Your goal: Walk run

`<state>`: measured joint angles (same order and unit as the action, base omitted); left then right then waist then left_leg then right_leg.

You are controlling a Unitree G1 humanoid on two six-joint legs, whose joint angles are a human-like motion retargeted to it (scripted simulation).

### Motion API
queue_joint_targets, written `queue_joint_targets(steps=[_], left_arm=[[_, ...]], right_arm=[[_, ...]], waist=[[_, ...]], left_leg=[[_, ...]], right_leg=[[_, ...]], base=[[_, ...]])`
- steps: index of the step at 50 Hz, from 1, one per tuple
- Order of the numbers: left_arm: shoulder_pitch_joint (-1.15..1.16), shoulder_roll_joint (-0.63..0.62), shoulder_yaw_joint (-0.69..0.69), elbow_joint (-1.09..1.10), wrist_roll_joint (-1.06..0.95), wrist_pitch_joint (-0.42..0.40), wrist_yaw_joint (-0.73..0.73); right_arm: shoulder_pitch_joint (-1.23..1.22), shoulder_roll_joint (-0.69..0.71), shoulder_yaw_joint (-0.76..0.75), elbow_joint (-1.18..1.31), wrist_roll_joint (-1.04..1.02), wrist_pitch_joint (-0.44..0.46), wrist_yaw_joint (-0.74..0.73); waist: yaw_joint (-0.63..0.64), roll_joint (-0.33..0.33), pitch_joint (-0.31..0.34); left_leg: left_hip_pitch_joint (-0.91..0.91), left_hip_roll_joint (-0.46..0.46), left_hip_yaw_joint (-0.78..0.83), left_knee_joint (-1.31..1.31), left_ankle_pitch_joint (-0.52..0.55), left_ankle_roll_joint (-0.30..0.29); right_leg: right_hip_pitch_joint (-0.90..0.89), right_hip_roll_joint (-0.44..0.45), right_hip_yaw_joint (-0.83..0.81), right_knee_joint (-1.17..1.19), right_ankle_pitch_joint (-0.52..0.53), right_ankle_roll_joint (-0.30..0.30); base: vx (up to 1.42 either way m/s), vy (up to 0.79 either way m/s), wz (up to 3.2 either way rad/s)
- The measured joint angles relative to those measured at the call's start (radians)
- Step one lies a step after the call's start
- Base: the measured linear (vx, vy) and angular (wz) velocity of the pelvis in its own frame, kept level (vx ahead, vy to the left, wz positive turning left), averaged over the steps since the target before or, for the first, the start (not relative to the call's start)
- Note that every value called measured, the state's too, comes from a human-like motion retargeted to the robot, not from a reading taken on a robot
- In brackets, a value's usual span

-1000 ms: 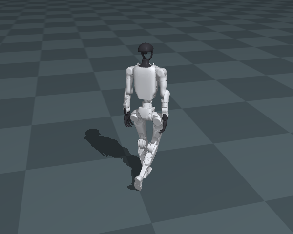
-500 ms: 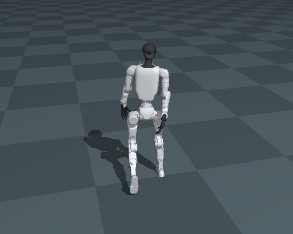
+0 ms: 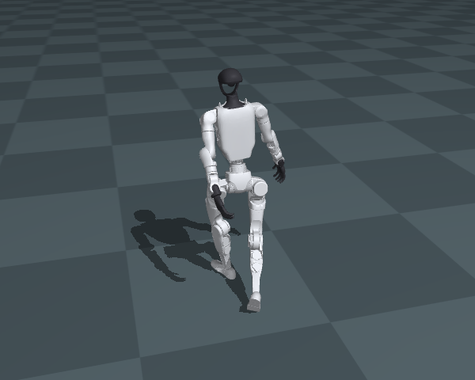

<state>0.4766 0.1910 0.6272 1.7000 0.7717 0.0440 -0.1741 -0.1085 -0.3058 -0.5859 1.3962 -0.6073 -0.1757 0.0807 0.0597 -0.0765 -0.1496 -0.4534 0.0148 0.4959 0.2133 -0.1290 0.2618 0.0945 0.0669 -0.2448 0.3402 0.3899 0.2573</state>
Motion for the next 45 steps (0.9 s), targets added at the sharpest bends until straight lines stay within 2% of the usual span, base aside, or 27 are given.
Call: queue_joint_targets(steps=[2, 3, 5, 7, 8, 10, 12, 14, 15, 18, 21, 22, 23, 24, 25, 27, 28, 30, 32, 33, 35, 37, 38, 41, 43, 45], left_arm=[[-0.085, -0.013, 0.040, 0.000, -0.034, -0.033, -0.035], [-0.141, -0.020, 0.051, 0.000, -0.057, -0.043, -0.042], [-0.268, -0.042, 0.038, 0.000, -0.136, -0.092, -0.031], [-0.392, -0.063, -0.041, -0.007, -0.246, -0.172, -0.035], [-0.445, -0.075, -0.095, -0.027, -0.292, -0.204, -0.050], [-0.504, -0.116, -0.179, -0.162, -0.309, -0.242, -0.085], [-0.545, -0.142, -0.240, -0.309, -0.244, -0.293, -0.111], [-0.608, -0.129, -0.305, -0.407, -0.180, -0.342, -0.138], [-0.643, -0.115, -0.339, -0.441, -0.152, -0.364, -0.151], [-0.735, -0.055, -0.415, -0.482, -0.093, -0.398, -0.160], [-0.806, 0.002, -0.467, -0.482, -0.054, -0.412, -0.134], [-0.815, 0.013, -0.468, -0.475, -0.045, -0.410, -0.120], [-0.816, 0.020, -0.459, -0.464, -0.036, -0.404, -0.104], [-0.809, 0.024, -0.445, -0.448, -0.030, -0.395, -0.084], [-0.798, 0.025, -0.428, -0.430, -0.025, -0.384, -0.062], [-0.766, 0.010, -0.390, -0.366, -0.032, -0.357, -0.005], [-0.744, 0.000, -0.373, -0.330, -0.040, -0.340, 0.018], [-0.699, -0.022, -0.339, -0.239, -0.063, -0.295, 0.049], [-0.648, -0.038, -0.317, -0.145, -0.078, -0.236, 0.041], [-0.627, -0.047, -0.321, -0.102, -0.087, -0.208, 0.032], [-0.601, -0.055, -0.343, -0.026, -0.111, -0.171, 0.019], [-0.562, -0.054, -0.353, -0.003, -0.078, -0.164, 0.015], [-0.526, -0.054, -0.356, -0.011, -0.045, -0.163, 0.016], [-0.441, -0.063, -0.370, -0.051, 0.068, -0.175, 0.038], [-0.403, -0.056, -0.374, -0.061, 0.132, -0.191, 0.067], [-0.377, -0.042, -0.375, -0.056, 0.170, -0.197, 0.091]], right_arm=[[0.030, 0.035, 0.004, 0.020, -0.050, 0.000, 0.001], [0.049, 0.049, 0.001, 0.034, -0.077, 0.007, -0.005], [0.093, 0.068, -0.007, 0.075, -0.136, 0.017, -0.011], [0.144, 0.087, -0.003, 0.116, -0.202, 0.024, 0.020], [0.170, 0.099, 0.005, 0.132, -0.229, 0.025, 0.042], [0.218, 0.129, 0.025, 0.158, -0.271, 0.023, 0.079], [0.261, 0.157, 0.043, 0.185, -0.293, 0.022, 0.088], [0.291, 0.179, 0.064, 0.216, -0.288, 0.028, 0.090], [0.304, 0.188, 0.072, 0.232, -0.282, 0.032, 0.091], [0.321, 0.220, 0.097, 0.270, -0.265, 0.042, 0.117], [0.328, 0.235, 0.112, 0.283, -0.289, 0.044, 0.152], [0.329, 0.233, 0.116, 0.281, -0.302, 0.046, 0.156], [0.329, 0.226, 0.121, 0.276, -0.314, 0.050, 0.154], [0.326, 0.215, 0.129, 0.273, -0.322, 0.061, 0.144], [0.323, 0.201, 0.137, 0.271, -0.327, 0.076, 0.130], [0.303, 0.162, 0.140, 0.273, -0.315, 0.124, 0.085], [0.296, 0.147, 0.131, 0.272, -0.304, 0.148, 0.062], [0.284, 0.115, 0.098, 0.270, -0.272, 0.179, 0.022], [0.276, 0.096, 0.058, 0.269, -0.211, 0.182, 0.007], [0.266, 0.085, 0.037, 0.272, -0.169, 0.180, 0.009], [0.228, 0.054, 0.018, 0.273, -0.086, 0.176, 0.027], [0.186, 0.047, 0.030, 0.258, -0.044, 0.177, 0.026], [0.171, 0.055, 0.037, 0.246, -0.053, 0.175, 0.010], [0.130, 0.048, 0.066, 0.183, -0.141, 0.156, -0.024], [0.111, 0.030, 0.097, 0.127, -0.204, 0.138, -0.023], [0.094, -0.002, 0.128, 0.074, -0.249, 0.116, -0.020]], waist=[[-0.020, 0.057, 0.014], [-0.015, 0.084, 0.026], [-0.010, 0.138, 0.037], [0.001, 0.164, 0.040], [-0.010, 0.176, 0.043], [-0.051, 0.203, 0.047], [-0.087, 0.227, 0.045], [-0.118, 0.229, 0.049], [-0.132, 0.223, 0.051], [-0.156, 0.177, 0.071], [-0.165, 0.134, 0.105], [-0.165, 0.127, 0.115], [-0.161, 0.120, 0.124], [-0.155, 0.117, 0.130], [-0.149, 0.116, 0.134], [-0.170, 0.124, 0.124], [-0.194, 0.132, 0.116], [-0.271, 0.155, 0.099], [-0.289, 0.198, 0.076], [-0.287, 0.214, 0.073], [-0.298, 0.216, 0.064], [-0.286, 0.174, 0.052], [-0.260, 0.163, 0.055], [-0.181, 0.119, 0.071], [-0.107, 0.084, 0.074], [-0.053, 0.075, 0.072]], left_leg=[[-0.040, 0.041, -0.143, 0.091, -0.030, 0.000], [-0.029, 0.051, -0.165, 0.115, -0.044, 0.000], [0.032, 0.051, -0.210, 0.102, -0.059, 0.000], [0.094, 0.022, -0.256, 0.054, -0.050, 0.000], [0.119, 0.002, -0.298, 0.035, -0.043, 0.000], [0.163, -0.027, -0.393, 0.004, -0.029, 0.000], [0.189, -0.046, -0.484, 0.000, -0.023, 0.000], [0.212, -0.088, -0.582, 0.008, -0.022, 0.000], [0.225, -0.116, -0.634, 0.013, -0.022, 0.000], [0.283, -0.200, -0.748, 0.020, -0.012, 0.000], [0.383, -0.273, -0.843, 0.021, 0.001, 0.000], [0.418, -0.284, -0.859, 0.014, 0.010, 0.000], [0.456, -0.295, -0.865, 0.003, 0.023, 0.000], [0.492, -0.303, -0.862, -0.010, 0.039, 0.000], [0.528, -0.310, -0.856, -0.023, 0.057, 0.000], [0.570, -0.311, -0.832, -0.024, 0.109, -0.021], [0.581, -0.304, -0.835, -0.007, 0.142, -0.045], [0.589, -0.291, -0.851, 0.073, 0.242, -0.119], [0.547, -0.242, -0.789, 0.191, 0.426, -0.267], [0.509, -0.217, -0.742, 0.274, 0.504, -0.370], [0.415, -0.192, -0.584, 0.441, 0.607, -0.524], [0.321, -0.157, -0.440, 0.574, 0.622, -0.513], [0.277, -0.133, -0.437, 0.637, 0.537, -0.482], [0.119, -0.096, -0.332, 0.730, 0.356, -0.314], [0.016, -0.080, -0.267, 0.712, 0.262, -0.248], [-0.064, -0.047, -0.216, 0.631, 0.181, -0.191]], right_leg=[[-0.109, 0.127, 0.105, 0.201, 0.095, 0.004], [-0.154, 0.196, 0.182, 0.296, 0.092, 0.004], [-0.240, 0.246, 0.240, 0.428, -0.028, 0.004], [-0.293, 0.203, 0.268, 0.450, -0.120, -0.017], [-0.322, 0.171, 0.259, 0.440, -0.163, -0.060], [-0.384, 0.096, 0.229, 0.405, -0.269, -0.187], [-0.427, 0.017, 0.199, 0.305, -0.308, -0.281], [-0.458, -0.019, 0.213, 0.162, -0.305, -0.309], [-0.472, -0.023, 0.248, 0.086, -0.304, -0.310], [-0.490, -0.042, 0.396, -0.102, -0.330, -0.263], [-0.521, -0.077, 0.485, -0.290, -0.387, -0.190], [-0.526, -0.073, 0.497, -0.337, -0.410, -0.151], [-0.524, -0.065, 0.507, -0.376, -0.435, -0.079], [-0.519, -0.062, 0.487, -0.398, -0.448, -0.044], [-0.514, -0.063, 0.452, -0.410, -0.455, -0.027], [-0.492, -0.029, 0.544, -0.380, -0.421, -0.072], [-0.484, -0.024, 0.541, -0.347, -0.401, -0.086], [-0.472, -0.061, 0.448, -0.292, -0.301, -0.049], [-0.447, -0.005, 0.561, -0.241, -0.357, -0.124], [-0.451, 0.004, 0.524, -0.206, -0.375, -0.156], [-0.442, -0.070, 0.473, -0.147, -0.434, -0.159], [-0.405, -0.143, 0.340, -0.150, -0.440, -0.191], [-0.365, -0.097, 0.375, -0.174, -0.438, -0.222], [-0.286, -0.116, 0.331, -0.210, -0.424, -0.237], [-0.242, -0.149, 0.262, -0.238, -0.415, -0.233], [-0.198, -0.140, 0.216, -0.266, -0.420, -0.232]], base=[[0.82, 0.11, 1.63], [0.79, 0.19, 1.92], [0.83, 0.37, 2.23], [0.68, 0.42, 2.38], [0.70, 0.30, 2.89], [0.65, 0.18, 3.30], [0.74, 0.07, 3.20], [0.77, -0.07, 3.09], [0.61, -0.13, 2.98], [0.64, -0.14, 2.37], [0.72, -0.11, 1.79], [0.84, -0.10, 0.90], [0.82, -0.05, 0.50], [0.92, -0.02, 0.14], [1.03, 0.02, 0.18], [0.92, 0.07, 0.75], [0.83, 0.01, 1.65], [1.00, -0.12, 2.20], [1.12, -0.19, 1.65], [0.90, 0.00, 1.52], [0.81, 0.18, 1.72], [0.82, -0.11, 1.36], [0.83, -0.35, 0.87], [0.71, -0.16, 0.82], [0.69, -0.04, 0.62], [0.69, -0.02, 1.13]])
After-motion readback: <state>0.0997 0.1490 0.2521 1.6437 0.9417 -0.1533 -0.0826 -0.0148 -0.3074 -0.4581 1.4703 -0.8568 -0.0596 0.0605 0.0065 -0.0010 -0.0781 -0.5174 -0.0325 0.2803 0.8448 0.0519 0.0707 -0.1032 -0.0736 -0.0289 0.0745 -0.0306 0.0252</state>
